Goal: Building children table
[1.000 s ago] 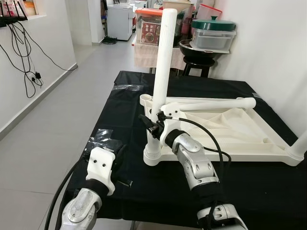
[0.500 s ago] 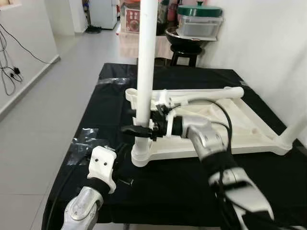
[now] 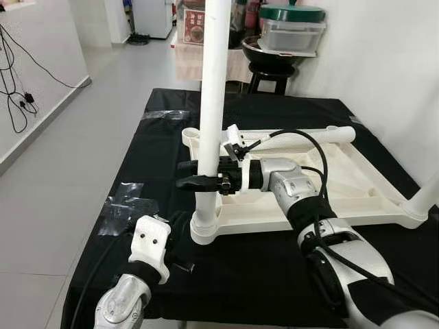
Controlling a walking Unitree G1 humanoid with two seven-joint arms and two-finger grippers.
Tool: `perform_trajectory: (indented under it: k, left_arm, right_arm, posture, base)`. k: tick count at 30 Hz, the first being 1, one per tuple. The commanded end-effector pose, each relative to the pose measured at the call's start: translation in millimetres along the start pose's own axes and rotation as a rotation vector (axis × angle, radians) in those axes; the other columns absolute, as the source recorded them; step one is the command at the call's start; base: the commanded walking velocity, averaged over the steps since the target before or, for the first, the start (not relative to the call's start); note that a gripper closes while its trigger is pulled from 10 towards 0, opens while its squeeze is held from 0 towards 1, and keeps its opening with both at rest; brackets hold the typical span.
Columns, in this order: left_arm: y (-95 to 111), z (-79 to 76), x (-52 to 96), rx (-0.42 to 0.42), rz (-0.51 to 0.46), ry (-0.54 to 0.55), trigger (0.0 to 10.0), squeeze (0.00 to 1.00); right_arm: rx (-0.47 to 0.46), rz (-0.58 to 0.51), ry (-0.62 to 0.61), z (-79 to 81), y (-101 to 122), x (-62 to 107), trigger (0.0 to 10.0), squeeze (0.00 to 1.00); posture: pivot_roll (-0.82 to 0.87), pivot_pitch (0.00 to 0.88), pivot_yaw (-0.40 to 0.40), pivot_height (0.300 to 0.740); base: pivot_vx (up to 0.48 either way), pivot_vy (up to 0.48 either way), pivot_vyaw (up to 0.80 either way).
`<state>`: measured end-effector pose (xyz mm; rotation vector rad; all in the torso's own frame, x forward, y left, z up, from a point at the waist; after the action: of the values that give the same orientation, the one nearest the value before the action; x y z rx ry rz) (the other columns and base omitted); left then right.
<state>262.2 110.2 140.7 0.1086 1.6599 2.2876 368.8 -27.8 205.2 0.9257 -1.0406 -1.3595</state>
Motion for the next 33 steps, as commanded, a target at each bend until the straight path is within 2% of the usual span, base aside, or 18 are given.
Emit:
perform_trajectory:
  k: [1, 2, 3, 5, 6, 7, 8, 10, 12, 20, 21, 23, 25, 26, 30, 31, 32, 33]
  left_arm:
    - [2.5, -2.0, 1.4, -0.008, -0.002, 0.001, 10.0, 0.0]
    - [3.0, -2.3, 1.4, -0.008, -0.003, 0.002, 10.0, 0.0]
    - [3.7, -2.3, 1.4, -0.008, -0.005, 0.003, 10.0, 0.0]
    - [4.0, -2.3, 1.5, -0.008, -0.006, 0.003, 10.0, 0.0]
    - [4.0, -2.3, 1.5, -0.008, -0.006, 0.003, 10.0, 0.0]
    - [4.3, -1.6, 1.9, -0.009, -0.007, 0.004, 10.0, 0.0]
    - [5.2, 0.3, 1.2, -0.01, -0.009, 0.006, 10.0, 0.0]
    - [5.6, 2.7, 0.0, -0.01, -0.011, 0.007, 10.0, 0.0]
    - [4.7, 3.7, -1.1, -0.012, -0.011, 0.005, 10.0, 0.0]
    - [2.5, 6.2, -2.8, -0.01, -0.005, 0.004, 10.0, 0.0]
    - [2.5, 7.1, -2.7, -0.013, -0.004, 0.01, 10.0, 0.0]
    - [2.5, 7.1, -2.7, -0.013, -0.004, 0.01, 10.0, 0.0]
    - [2.6, 8.6, -3.1, -0.019, -0.002, 0.02, 10.0, 0.0]
    - [2.6, 9.4, -3.3, -0.02, -0.002, 0.022, 10.0, 0.0]
    - [2.8, 9.9, -4.7, -0.021, -0.002, 0.021, 10.0, 0.0]
    - [2.8, 9.9, -4.7, -0.021, -0.002, 0.021, 10.0, 0.0]
    - [2.8, 9.7, -5.0, -0.021, -0.002, 0.02, 10.0, 0.0]
    - [2.8, 9.7, -5.0, -0.021, -0.002, 0.02, 10.0, 0.0]
  right_arm:
    - [-0.013, -0.03, -0.062, -7.1, -2.7, 7.9, 0.0, 0.0]
    - [0.0, -0.043, -0.11, -11.4, -3.1, 12.2, 0.0, 0.0]
    - [0.012, -0.068, -0.231, -20.5, -5.4, 16.8, 0.0, 0.0]
    - [0.019, -0.085, -0.314, -26.2, -7.0, 20.1, 0.0, 0.0]
    - [0.019, -0.085, -0.314, -26.2, -7.0, 20.1, 0.0, 0.0]
    - [-0.016, -0.171, -0.513, -39.2, -9.0, 21.6, 0.0, 0.0]
    - [-0.088, -0.314, -0.728, -42.5, -16.6, 23.9, 0.0, 0.0]
    - [-0.131, -0.418, -0.942, -25.6, -40.4, 22.5, 0.0, 0.0]
    - [-0.092, -0.36, -0.874, -15.6, -50.2, 3.5, 0.0, 0.0]
    - [-0.061, -0.308, -0.79, -23.8, -43.9, -11.5, 0.0, 0.0]
    - [-0.049, -0.295, -0.771, -24.1, -42.5, -13.6, 10.0, 0.0]
    - [-0.049, -0.295, -0.771, -24.1, -42.5, -13.6, 10.0, 0.0]
    - [-0.036, -0.272, -0.664, -18.1, -37.0, -21.3, 10.0, 0.0]
    - [-0.043, -0.266, -0.573, -9.7, -29.6, -24.7, 10.0, 1.0]
    - [0.022, -0.192, -0.276, 10.4, -11.4, -26.5, 10.0, 1.0]
    - [0.022, -0.192, -0.276, 10.4, -11.4, -26.5, 10.0, 1.0]
    - [0.057, -0.138, -0.219, 10.2, -10.7, -24.4, 10.0, 0.67]
    - [0.057, -0.138, -0.219, 10.2, -10.7, -24.4, 10.0, 0.67]
  posture:
    - [0.09, 0.0, -0.117, 0.74]
    - [0.09, 0.0, -0.117, 0.74]
    - [0.09, 0.0, -0.126, 0.74]
    - [0.09, 0.0, -0.129, 0.74]
    - [0.09, 0.0, -0.129, 0.74]
    - [0.07, 0.0, -0.131, 0.74]
    - [0.07, 0.0, -0.118, 0.74]
    - [0.05, 0.0, -0.101, 0.74]
    - [0.05, 0.0, -0.087, 0.74]
    - [0.07, 0.0, -0.092, 0.74]
    - [0.07, 0.0, -0.095, 0.74]
    - [0.07, 0.0, -0.095, 0.74]
    - [0.09, 0.0, -0.094, 0.74]
    - [0.09, 0.0, -0.094, 0.74]
    - [0.09, 0.0, -0.095, 0.74]
    - [0.09, 0.0, -0.095, 0.74]
    - [0.1, 0.0, -0.096, 0.74]
    - [0.1, 0.0, -0.096, 0.74]
  base:
    - [0.0, 0.0, 0.0]
    - [0.0, 0.0, 0.0]
    - [0.0, 0.0, 0.0]
    - [0.0, 0.0, 0.0]
    - [0.0, 0.0, 0.0]
    - [0.0, 0.0, 0.0]
    - [0.0, 0.0, 0.0]
    - [0.0, 0.0, 0.0]
    - [0.0, 0.0, 0.0]
    - [0.0, 0.0, 0.0]
    - [0.0, 0.0, 0.0]
    - [0.0, 0.0, 0.0]
    - [0.0, 0.0, 0.0]
    - [0.0, 0.0, 0.0]
    - [0.0, 0.0, 0.0]
    - [0.0, 0.0, 0.0]
    - [0.0, 0.0, 0.0]
    - [0.0, 0.0, 0.0]
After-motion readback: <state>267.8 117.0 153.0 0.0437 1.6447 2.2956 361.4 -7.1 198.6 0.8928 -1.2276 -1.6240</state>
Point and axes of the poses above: a point about 5 cm out from each wrist's last joint towards the gripper, its own x axis pointing back from the gripper into the wrist, its own y axis along the axis of the wrist's last joint, z = x × y, the point moved 4 cm from there along -x, pointing out of the wrist towards the gripper, and after that the axes turned 15 degrees about -x, right-handed, at the moved point
